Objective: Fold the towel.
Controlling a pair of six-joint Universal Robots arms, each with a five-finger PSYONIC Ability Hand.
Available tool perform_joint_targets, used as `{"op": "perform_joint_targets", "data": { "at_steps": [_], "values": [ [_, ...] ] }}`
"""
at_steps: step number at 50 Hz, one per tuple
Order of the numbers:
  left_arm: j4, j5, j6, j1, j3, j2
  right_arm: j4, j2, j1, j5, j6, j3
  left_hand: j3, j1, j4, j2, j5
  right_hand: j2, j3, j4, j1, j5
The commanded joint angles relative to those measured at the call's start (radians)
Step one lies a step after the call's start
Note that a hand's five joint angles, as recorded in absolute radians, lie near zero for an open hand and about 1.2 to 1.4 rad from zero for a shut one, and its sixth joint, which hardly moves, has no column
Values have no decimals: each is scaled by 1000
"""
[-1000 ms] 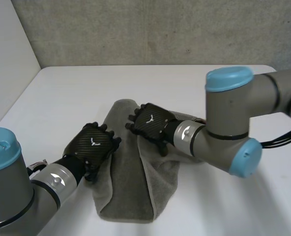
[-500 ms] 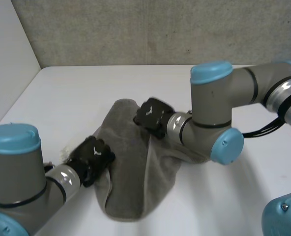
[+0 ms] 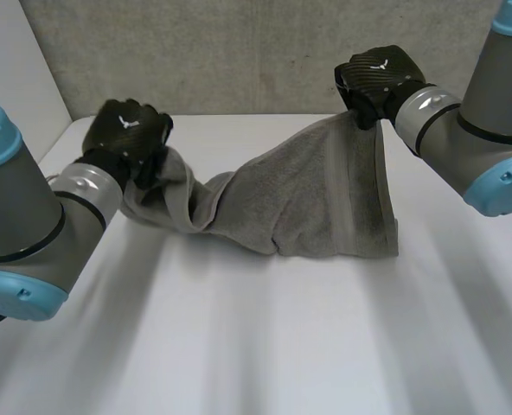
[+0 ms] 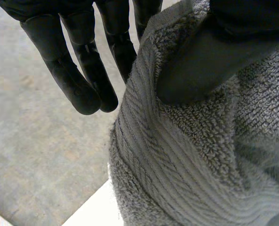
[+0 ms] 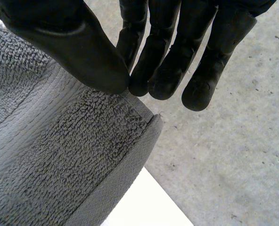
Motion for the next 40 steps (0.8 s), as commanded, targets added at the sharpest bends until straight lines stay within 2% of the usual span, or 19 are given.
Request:
{"op": "perform_joint_targets", "data": {
  "at_steps": [1,3,6,8,9,11,13,14,16,20,21,22,24,27,33,40],
  "values": [
    [-9,-50,-110,-6,-85,69,4,-131,-36,-42,1,206,-146,-45,-120,-90,-257,62,60,51,60,44],
    [-3,-42,-110,-1,-215,124,-3,-218,-91,-125,-9,374,-146,-45,-120,-90,-257,62,60,51,60,44],
    [11,-40,-110,5,-286,156,-5,-255,-127,-173,-11,456,-146,-45,-120,-90,-257,62,60,51,60,44],
    [49,-39,-110,14,-402,191,-11,-325,-206,-263,-23,624,-146,-45,-120,-90,-257,62,60,51,60,44],
    [49,-39,-110,14,-403,191,-11,-325,-207,-263,-23,625,-146,-45,-120,-90,-257,62,60,51,60,44],
    [110,-39,-110,23,-503,204,-32,-368,-277,-329,-66,782,-146,-45,-120,-90,-257,62,60,51,60,44],
    [141,-37,-109,25,-543,204,-60,-379,-297,-347,-94,848,-146,-45,-120,-90,-257,62,60,51,60,44],
    [141,-37,-109,25,-544,204,-60,-379,-297,-348,-94,849,-146,-45,-120,-90,-257,62,60,51,60,44],
    [187,-22,-106,28,-602,204,-129,-387,-319,-352,-120,952,-309,-208,-283,-253,-420,62,60,51,60,44],
    [203,6,-103,39,-631,204,-200,-396,-332,-351,-120,1022,-466,-364,-440,-410,-576,62,60,51,60,44],
    [203,24,-101,43,-639,205,-219,-395,-342,-349,-120,1046,-603,-501,-576,-547,-713,62,60,51,60,44],
    [203,24,-101,43,-639,205,-236,-395,-348,-349,-120,1066,-604,-502,-578,-548,-714,62,60,51,60,44],
    [203,59,-96,45,-646,211,-247,-393,-349,-351,-117,1079,-887,-786,-861,-832,-998,62,60,51,60,44],
    [204,93,-83,43,-648,227,-269,-385,-349,-351,-115,1092,-991,-889,-965,-935,-1101,62,60,51,60,44],
    [206,133,-32,43,-654,233,-305,-384,-346,-351,-112,1111,-1062,-960,-1036,-1006,-1172,62,60,51,60,44],
    [222,183,100,50,-702,190,-347,-384,-351,-352,-94,1132,-1065,-963,-1039,-1009,-1175,62,60,51,60,44]
  ]
}}
